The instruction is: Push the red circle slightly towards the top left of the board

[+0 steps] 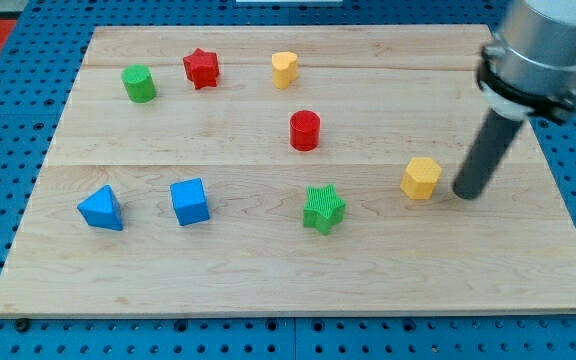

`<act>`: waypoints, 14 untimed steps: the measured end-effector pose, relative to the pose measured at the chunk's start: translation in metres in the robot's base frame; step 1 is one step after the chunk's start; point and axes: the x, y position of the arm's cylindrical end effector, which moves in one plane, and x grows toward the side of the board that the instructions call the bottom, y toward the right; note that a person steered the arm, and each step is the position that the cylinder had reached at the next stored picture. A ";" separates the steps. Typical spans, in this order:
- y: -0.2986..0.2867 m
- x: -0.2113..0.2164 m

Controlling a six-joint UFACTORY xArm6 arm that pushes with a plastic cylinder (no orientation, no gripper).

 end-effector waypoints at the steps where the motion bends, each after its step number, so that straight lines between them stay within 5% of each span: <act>1: -0.008 0.027; 2: -0.044 0.046; 3: -0.080 -0.042; 4: -0.083 -0.079; 5: -0.008 -0.001; 6: -0.036 0.073; 7: -0.121 0.086; 8: -0.128 0.082; 9: -0.128 0.052; 10: -0.106 0.067; 11: -0.045 0.052; 14: -0.115 -0.062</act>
